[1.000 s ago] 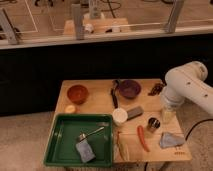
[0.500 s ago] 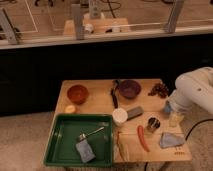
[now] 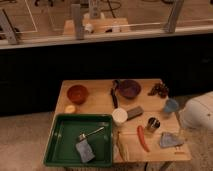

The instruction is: Wipe table surface with towel

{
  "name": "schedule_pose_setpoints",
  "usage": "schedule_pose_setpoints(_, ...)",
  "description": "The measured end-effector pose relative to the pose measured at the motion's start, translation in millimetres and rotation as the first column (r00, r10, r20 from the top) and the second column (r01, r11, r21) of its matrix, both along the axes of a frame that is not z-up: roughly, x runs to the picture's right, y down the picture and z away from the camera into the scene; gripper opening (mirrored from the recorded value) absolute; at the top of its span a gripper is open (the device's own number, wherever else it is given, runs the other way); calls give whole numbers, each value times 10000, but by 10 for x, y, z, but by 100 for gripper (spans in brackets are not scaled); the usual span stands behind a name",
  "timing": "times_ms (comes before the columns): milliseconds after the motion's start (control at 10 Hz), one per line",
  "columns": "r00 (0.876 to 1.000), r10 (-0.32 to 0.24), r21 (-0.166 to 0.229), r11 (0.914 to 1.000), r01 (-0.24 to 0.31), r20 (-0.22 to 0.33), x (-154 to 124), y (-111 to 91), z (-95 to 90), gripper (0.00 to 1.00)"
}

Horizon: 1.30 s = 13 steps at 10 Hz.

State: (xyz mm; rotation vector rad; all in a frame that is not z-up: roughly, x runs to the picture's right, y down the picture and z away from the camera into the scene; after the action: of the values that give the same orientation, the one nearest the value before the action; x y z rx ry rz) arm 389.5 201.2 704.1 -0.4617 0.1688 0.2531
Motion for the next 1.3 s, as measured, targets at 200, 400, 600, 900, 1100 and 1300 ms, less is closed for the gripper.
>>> schedule_pose_setpoints(200, 9991, -195, 71, 9998, 192, 382, 6, 138, 66, 80)
schedule_pose_setpoints(400, 9989, -220, 71, 9997, 217, 408, -4, 133, 71, 80)
schedule_pose_setpoints(600, 9989, -221, 70, 9997, 219, 407, -4, 132, 70, 80)
schedule_pose_setpoints(900, 9978, -358, 54, 9994, 355, 561, -7, 200, 152, 80)
schedule_pose_setpoints(1100, 9937, -681, -147, 9975, 696, 888, -26, 340, 301, 80)
schedule_pose_setpoints(1300, 9853, -1195, -504, 9907, 1264, 1224, -100, 398, 405, 80)
